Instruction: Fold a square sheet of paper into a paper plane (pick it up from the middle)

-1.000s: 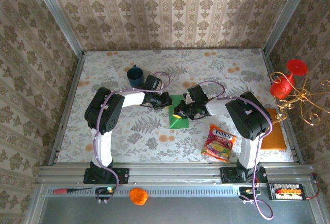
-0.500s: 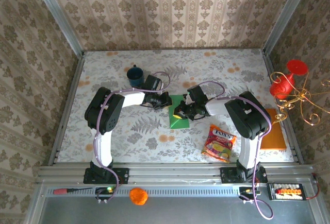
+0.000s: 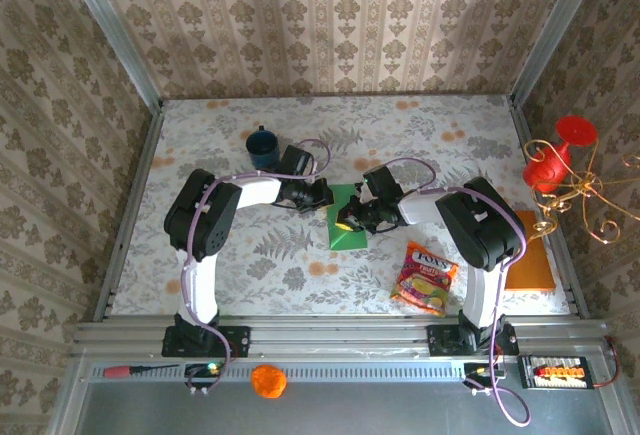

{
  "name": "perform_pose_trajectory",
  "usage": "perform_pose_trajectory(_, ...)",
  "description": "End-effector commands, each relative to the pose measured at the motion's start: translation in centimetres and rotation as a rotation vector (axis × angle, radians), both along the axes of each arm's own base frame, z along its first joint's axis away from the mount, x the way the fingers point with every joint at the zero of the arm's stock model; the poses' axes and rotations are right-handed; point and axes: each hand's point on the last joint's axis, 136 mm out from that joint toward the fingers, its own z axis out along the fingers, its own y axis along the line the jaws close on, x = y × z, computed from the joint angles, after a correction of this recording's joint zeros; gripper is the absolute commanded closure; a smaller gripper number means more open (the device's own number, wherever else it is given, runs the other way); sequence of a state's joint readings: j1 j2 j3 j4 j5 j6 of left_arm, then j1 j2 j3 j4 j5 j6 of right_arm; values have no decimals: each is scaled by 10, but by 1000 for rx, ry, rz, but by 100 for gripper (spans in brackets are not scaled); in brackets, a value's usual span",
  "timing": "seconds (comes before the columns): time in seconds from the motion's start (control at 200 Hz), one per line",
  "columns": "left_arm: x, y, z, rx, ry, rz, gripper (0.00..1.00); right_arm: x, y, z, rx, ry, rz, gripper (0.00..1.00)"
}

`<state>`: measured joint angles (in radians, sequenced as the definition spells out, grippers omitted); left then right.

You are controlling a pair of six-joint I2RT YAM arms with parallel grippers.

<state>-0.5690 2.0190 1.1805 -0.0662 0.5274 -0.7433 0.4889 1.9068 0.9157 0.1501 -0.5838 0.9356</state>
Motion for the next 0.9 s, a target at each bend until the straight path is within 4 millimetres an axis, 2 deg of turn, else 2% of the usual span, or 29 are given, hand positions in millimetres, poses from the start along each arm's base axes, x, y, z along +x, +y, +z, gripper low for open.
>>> perform_pose_trajectory(0.0, -14, 5, -22, 49, 65, -16, 92, -2, 0, -13, -23, 24, 0, 98)
perform_pose_trajectory(0.265, -15, 5, -22, 50, 65, -16, 92, -3, 0, -17, -25, 33, 5, 98)
perform_pose_trajectory(0.465, -12, 4, -16, 46, 54, -14, 92, -10, -10, -27, -85, 63, 0, 95)
perform_pose_trajectory(0.645, 1, 8, 9, 45, -7, 14, 91, -17, -19, -34, -140, 86, 2, 84)
perform_pose_trajectory(0.775, 14, 23, 32, 57, -62, 82, 88, -19, -22, -36, -152, 96, 1, 75)
perform_pose_trajectory(0.895, 18, 44, 41, 81, -93, 156, 85, -19, -23, -36, -158, 100, -1, 71)
